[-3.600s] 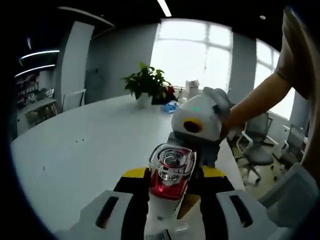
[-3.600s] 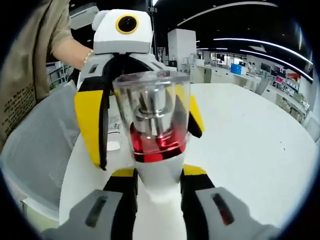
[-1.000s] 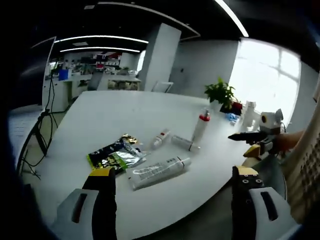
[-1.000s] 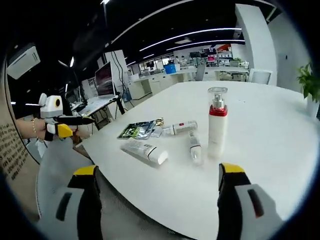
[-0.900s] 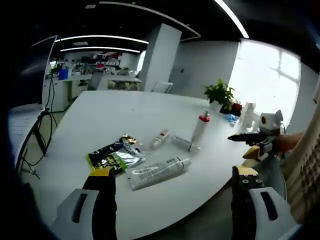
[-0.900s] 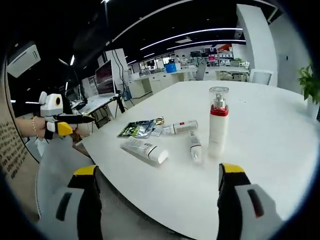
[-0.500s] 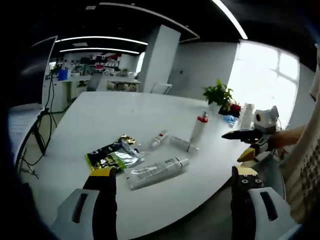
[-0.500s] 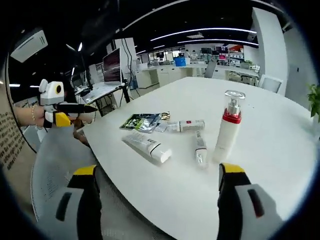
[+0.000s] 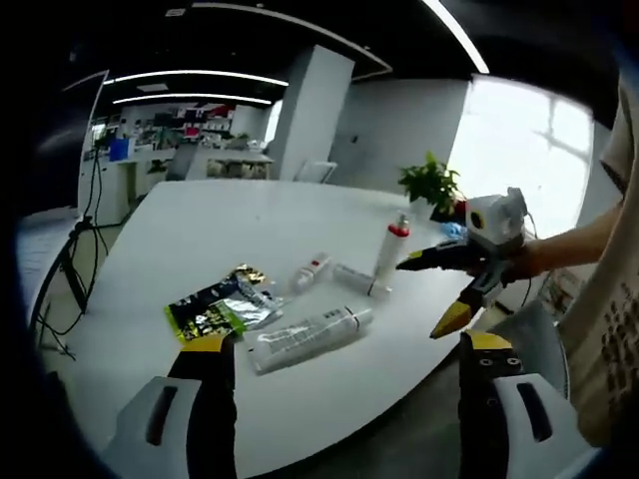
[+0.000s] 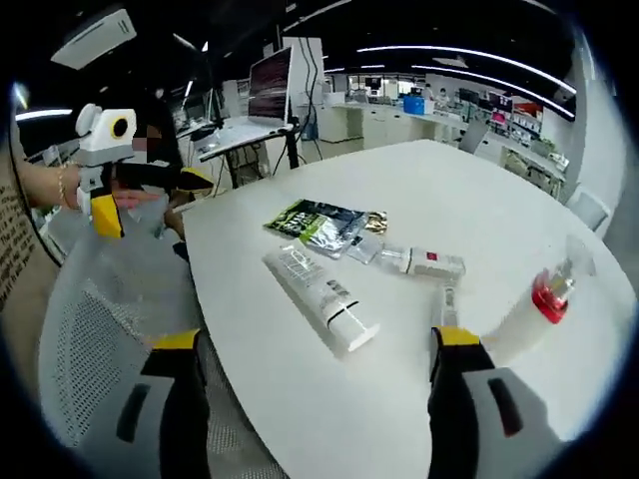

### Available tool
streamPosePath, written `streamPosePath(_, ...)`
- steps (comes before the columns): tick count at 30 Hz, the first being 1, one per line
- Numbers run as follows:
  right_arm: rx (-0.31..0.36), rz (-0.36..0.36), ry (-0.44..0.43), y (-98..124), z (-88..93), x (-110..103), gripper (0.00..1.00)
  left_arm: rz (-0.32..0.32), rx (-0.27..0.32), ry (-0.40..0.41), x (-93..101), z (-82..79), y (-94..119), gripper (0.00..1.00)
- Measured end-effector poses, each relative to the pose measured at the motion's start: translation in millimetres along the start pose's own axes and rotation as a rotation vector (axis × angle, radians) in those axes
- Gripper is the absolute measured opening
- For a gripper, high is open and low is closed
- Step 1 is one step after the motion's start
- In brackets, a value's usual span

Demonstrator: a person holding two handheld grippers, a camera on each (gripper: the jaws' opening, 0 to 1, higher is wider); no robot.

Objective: Arrange the skincare products in the storage area until every visible bottle or jar stands upright without overlapping.

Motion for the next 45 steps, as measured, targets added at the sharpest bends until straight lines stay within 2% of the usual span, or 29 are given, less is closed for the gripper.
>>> streamPosePath(2, -0.024, -0.007, 0.06, -8.5, -6.8, 2.3, 0.9, -0.003, -0.014, -0.025, 2.5, 0.8, -1.6, 0.9)
streamPosePath(4, -0.024, -0.018, 0.071, -16.4, -16.3, 4.1, 0.89, -0.005, -0.015, -0.032, 2.8, 0.8, -1.5, 0.9)
streamPosePath(11, -0.079, -0.068, 0.168, -41.2, -36.8, 7.1, 0.83, -0.015, 0.024, 0.024, -9.1, -1.0, 2.6, 0.88)
streamPosePath(16, -0.095, -0.088, 0.205, -59.2, -51.4, 11.0, 0.8, -0.015, 0.016, 0.02, -8.5, -0.2, 1.1, 0.87)
streamPosePath(25, -0.177, -0.152, 0.306, -88.3, -55.8, 3.2, 0.71, -0.001, 0.03, 0.047, -10.9, -1.4, 2.3, 0.86)
streamPosePath(27, -0.198, -0.147, 0.343, -96.1, -57.2, 2.1, 0.68, -0.001, 0.034, 0.058, -11.4, -1.7, 2.3, 0.86)
streamPosePath(32, -0.223, -0.154, 0.37, -111.1, -64.2, -2.0, 0.62, -0.002, 0.031, 0.062, -11.2, -1.4, 1.8, 0.85)
streamPosePath(36, -0.262, -0.133, 0.424, -121.3, -68.4, -1.9, 0.52, -0.003, 0.03, 0.065, -11.3, -1.1, 1.9, 0.85)
streamPosePath(39, -0.31, -0.133, 0.416, -129.1, -66.7, 1.5, 0.48, -0.006, 0.032, 0.071, -11.9, -1.2, 2.3, 0.85)
streamPosePath(45, -0.336, -0.143, 0.421, -135.0, -70.6, 0.5, 0.42, -0.013, 0.04, 0.078, -12.9, -1.7, 3.2, 0.85)
Point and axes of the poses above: the point that each gripper's makers call its tool centre point, and the gripper's own axes: y roughly backward along the fingers, x roughly to its right, z roughly out of its underside, the point moved 6 cm from there along y, roughly backward along the fingers, and after that the axes turned 12 degrees about -x, right-handed, at the moved point
